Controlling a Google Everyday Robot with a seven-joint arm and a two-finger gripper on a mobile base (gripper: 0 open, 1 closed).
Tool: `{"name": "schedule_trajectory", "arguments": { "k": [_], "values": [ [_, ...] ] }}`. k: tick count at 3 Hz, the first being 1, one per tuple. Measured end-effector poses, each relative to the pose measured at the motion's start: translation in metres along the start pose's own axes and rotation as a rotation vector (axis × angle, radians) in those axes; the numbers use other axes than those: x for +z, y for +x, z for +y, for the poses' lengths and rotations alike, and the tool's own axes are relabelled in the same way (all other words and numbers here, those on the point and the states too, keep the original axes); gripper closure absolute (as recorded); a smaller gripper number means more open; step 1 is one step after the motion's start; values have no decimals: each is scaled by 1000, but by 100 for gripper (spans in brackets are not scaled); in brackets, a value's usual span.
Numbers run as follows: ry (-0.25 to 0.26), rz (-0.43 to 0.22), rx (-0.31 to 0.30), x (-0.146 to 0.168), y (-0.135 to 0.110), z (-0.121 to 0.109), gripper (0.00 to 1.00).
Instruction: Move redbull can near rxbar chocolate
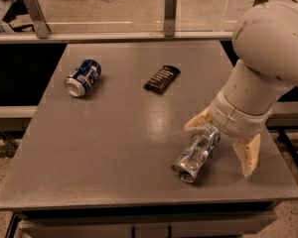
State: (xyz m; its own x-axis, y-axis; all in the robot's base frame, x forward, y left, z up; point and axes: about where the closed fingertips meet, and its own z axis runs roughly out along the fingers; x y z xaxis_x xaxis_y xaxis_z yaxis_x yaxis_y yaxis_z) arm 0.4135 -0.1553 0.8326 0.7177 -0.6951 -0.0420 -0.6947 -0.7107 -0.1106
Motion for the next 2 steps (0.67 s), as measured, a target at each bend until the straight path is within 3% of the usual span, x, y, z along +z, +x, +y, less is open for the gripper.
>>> {"name": "schedule_trajectory", "arguments": {
  "k": [2],
  "values": [
    [1, 2, -1, 0, -1, 0, 65]
  ]
}}
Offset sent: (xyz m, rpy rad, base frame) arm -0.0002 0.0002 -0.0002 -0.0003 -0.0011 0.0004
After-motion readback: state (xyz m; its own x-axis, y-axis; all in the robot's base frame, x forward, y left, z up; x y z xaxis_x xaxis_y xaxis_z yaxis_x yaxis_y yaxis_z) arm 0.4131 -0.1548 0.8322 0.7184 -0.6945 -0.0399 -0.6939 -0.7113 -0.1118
